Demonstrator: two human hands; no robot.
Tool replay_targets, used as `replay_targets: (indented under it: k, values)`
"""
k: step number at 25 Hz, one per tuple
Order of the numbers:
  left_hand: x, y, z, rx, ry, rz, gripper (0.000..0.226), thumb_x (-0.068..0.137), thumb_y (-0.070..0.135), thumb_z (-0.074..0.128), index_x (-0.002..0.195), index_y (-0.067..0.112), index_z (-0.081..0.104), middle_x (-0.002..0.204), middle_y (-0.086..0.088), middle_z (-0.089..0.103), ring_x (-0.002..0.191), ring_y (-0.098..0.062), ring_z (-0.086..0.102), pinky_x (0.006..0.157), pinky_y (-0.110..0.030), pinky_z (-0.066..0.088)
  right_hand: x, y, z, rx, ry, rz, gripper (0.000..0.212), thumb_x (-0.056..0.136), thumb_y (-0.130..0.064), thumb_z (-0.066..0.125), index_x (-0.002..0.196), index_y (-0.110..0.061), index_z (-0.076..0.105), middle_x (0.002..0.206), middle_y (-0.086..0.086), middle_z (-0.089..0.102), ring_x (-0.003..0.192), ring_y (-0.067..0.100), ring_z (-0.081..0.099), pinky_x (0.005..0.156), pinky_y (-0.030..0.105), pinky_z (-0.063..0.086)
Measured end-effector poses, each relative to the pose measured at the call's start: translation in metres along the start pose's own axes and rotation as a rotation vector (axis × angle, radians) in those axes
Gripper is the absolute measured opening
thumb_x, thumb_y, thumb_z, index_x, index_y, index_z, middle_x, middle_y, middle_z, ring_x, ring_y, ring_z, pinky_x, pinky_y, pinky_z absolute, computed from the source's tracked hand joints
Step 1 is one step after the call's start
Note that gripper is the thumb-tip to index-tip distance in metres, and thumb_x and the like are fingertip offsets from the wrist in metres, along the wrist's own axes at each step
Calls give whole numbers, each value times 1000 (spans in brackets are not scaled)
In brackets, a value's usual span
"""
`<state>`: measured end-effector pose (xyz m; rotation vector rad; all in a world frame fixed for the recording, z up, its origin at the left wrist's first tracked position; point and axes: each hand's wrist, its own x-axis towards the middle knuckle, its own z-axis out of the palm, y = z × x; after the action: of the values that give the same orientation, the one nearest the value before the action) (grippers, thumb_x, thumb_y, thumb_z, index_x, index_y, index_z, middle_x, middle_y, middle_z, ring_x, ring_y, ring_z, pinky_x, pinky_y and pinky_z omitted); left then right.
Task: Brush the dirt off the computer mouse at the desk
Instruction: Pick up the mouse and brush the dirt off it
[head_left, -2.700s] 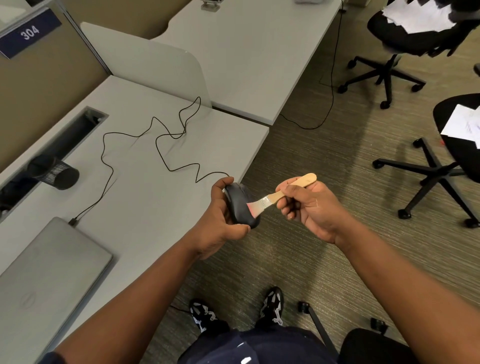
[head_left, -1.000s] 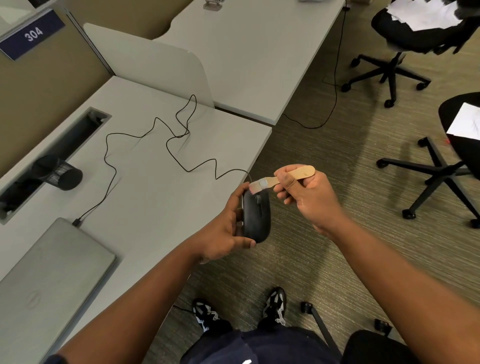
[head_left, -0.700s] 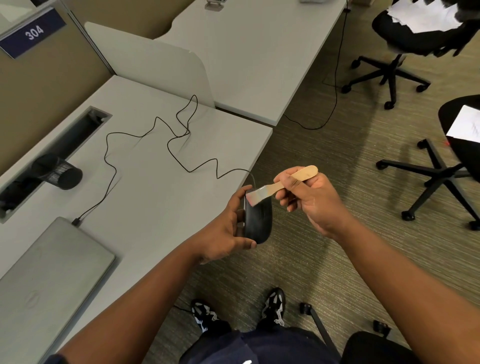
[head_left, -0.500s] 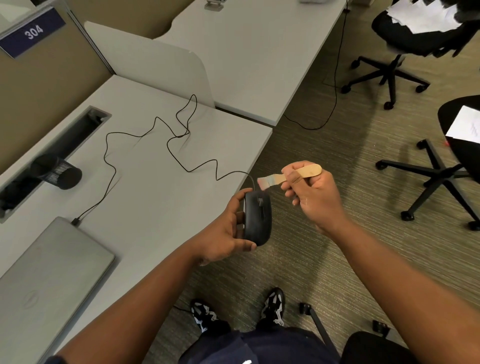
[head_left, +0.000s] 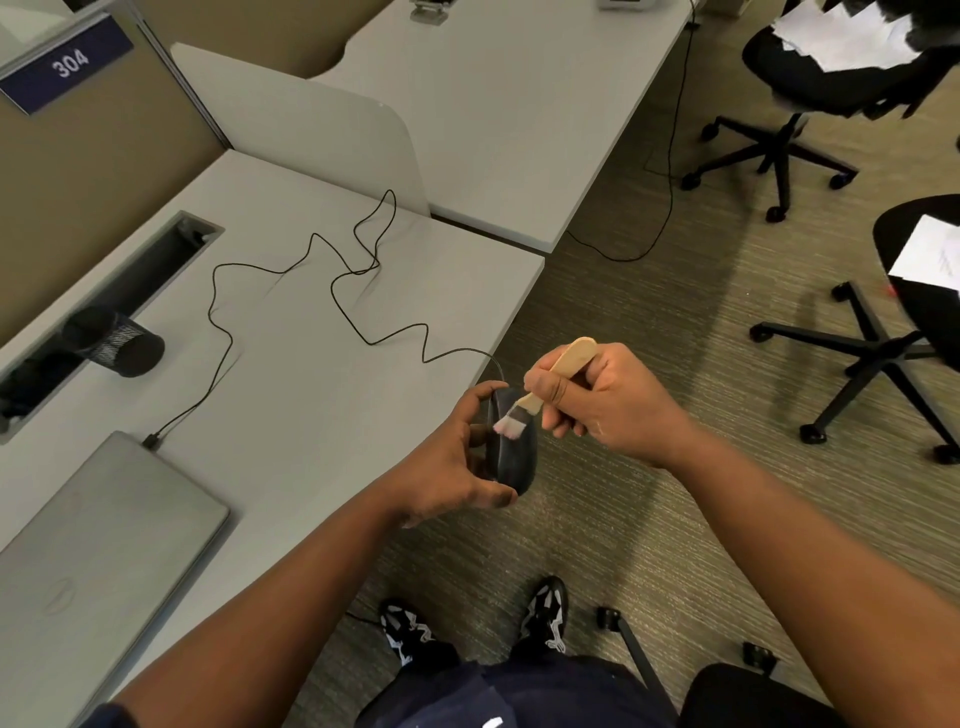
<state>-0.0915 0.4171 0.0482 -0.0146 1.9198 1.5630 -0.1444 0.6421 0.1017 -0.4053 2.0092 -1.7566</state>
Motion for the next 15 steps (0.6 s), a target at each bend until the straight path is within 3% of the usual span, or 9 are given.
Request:
replay_targets:
  k: [4,9,15]
  values:
    - [0,-3,0,41,-6,8,112,78,-3,87,148,59,24,143,-1,53,121,-28,63,89,-35,65,-1,-2,3,-99,-21,-53,11,98,-23,67,96,-16,75,72,2,74,65,15,70,60,23,56]
    - [-2,-6,1,80,-14,19,114,77,0,89,148,61,23,146,-1,50,123,-26,62,92,-37,64,-4,0,3,-226,-13,-129,15,97,-29,69,95,-17,78,83,4,75,74,25,70,71,50,61]
    - [-5,-5,3,68,-16,26,112,78,-1,90,137,70,27,144,0,49,122,-25,62,89,-34,64,-6,-1,5,-329,-18,-191,13,98,-25,68,100,-19,79,78,-22,71,74,0,66,67,17,49]
